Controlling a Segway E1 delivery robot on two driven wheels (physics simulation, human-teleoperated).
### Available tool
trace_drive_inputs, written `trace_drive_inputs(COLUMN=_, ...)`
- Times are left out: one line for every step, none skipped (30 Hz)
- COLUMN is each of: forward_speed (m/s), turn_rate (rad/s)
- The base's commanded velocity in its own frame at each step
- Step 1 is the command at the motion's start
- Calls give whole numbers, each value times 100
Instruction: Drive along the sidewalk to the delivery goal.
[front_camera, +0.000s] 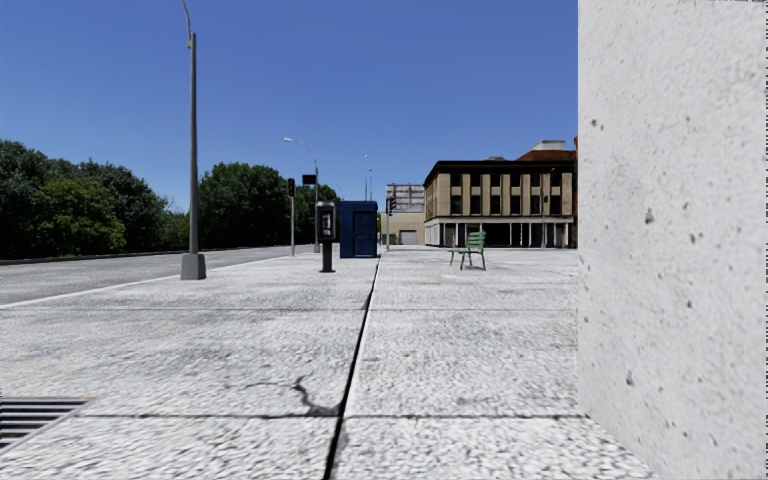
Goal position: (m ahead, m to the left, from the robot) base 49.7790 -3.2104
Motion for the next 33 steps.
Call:
trace_drive_inputs(forward_speed=200, turn_rate=0)
trace_drive_inputs(forward_speed=200, turn_rate=0)
trace_drive_inputs(forward_speed=200, turn_rate=0)
trace_drive_inputs(forward_speed=200, turn_rate=0)
trace_drive_inputs(forward_speed=200, turn_rate=0)
trace_drive_inputs(forward_speed=200, turn_rate=0)
trace_drive_inputs(forward_speed=200, turn_rate=0)
trace_drive_inputs(forward_speed=200, turn_rate=0)
trace_drive_inputs(forward_speed=200, turn_rate=0)
trace_drive_inputs(forward_speed=200, turn_rate=-8)
trace_drive_inputs(forward_speed=200, turn_rate=-18)
trace_drive_inputs(forward_speed=200, turn_rate=-20)
trace_drive_inputs(forward_speed=200, turn_rate=-20)
trace_drive_inputs(forward_speed=200, turn_rate=-15)
trace_drive_inputs(forward_speed=200, turn_rate=0)
trace_drive_inputs(forward_speed=200, turn_rate=0)
trace_drive_inputs(forward_speed=200, turn_rate=0)
trace_drive_inputs(forward_speed=200, turn_rate=0)
trace_drive_inputs(forward_speed=200, turn_rate=0)
trace_drive_inputs(forward_speed=200, turn_rate=0)
trace_drive_inputs(forward_speed=200, turn_rate=0)
trace_drive_inputs(forward_speed=200, turn_rate=0)
trace_drive_inputs(forward_speed=200, turn_rate=0)
trace_drive_inputs(forward_speed=200, turn_rate=0)
trace_drive_inputs(forward_speed=200, turn_rate=0)
trace_drive_inputs(forward_speed=200, turn_rate=0)
trace_drive_inputs(forward_speed=200, turn_rate=0)
trace_drive_inputs(forward_speed=200, turn_rate=0)
trace_drive_inputs(forward_speed=200, turn_rate=0)
trace_drive_inputs(forward_speed=200, turn_rate=0)
trace_drive_inputs(forward_speed=200, turn_rate=0)
trace_drive_inputs(forward_speed=200, turn_rate=0)
trace_drive_inputs(forward_speed=200, turn_rate=0)
